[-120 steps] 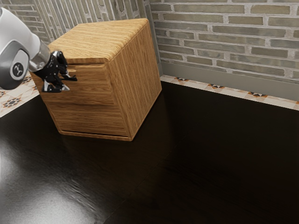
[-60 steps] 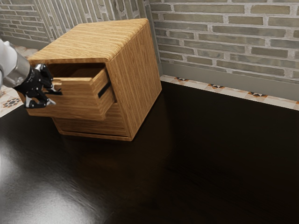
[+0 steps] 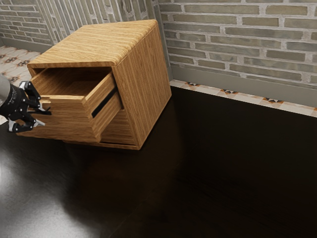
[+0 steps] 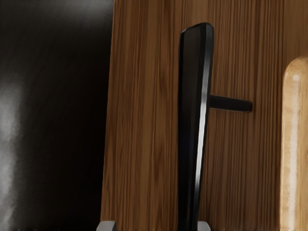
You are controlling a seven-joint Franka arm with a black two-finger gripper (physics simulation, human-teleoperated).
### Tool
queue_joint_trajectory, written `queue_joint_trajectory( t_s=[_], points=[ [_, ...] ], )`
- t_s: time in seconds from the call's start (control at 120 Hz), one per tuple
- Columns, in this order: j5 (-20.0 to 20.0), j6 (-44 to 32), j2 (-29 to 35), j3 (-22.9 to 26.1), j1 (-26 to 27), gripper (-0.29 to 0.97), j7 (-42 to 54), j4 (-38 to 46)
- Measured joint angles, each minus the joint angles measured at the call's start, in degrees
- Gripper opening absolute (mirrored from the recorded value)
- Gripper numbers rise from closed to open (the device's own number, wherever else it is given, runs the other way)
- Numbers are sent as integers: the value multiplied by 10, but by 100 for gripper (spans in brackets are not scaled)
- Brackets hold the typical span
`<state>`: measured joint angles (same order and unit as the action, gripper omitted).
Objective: Pull the drawer handle with one arm to open the drawer
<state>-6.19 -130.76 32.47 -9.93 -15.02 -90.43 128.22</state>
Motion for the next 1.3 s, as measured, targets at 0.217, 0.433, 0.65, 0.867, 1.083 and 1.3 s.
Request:
queue_joint_trajectory(
  t_s=[0.217, 0.433, 0.65, 0.867, 1.083, 1.3],
  points=[
    [0, 0, 36, 0, -2, 13, 0, 30],
    [0, 0, 77, 0, -4, 13, 1, 63],
    [0, 0, 128, 0, -7, 13, 1, 102],
    [1, 0, 186, 0, -9, 13, 1, 143],
    [10, 0, 252, -2, -13, 12, 0, 185],
    [33, -4, 303, -4, -15, 16, 1, 216]
  ],
)
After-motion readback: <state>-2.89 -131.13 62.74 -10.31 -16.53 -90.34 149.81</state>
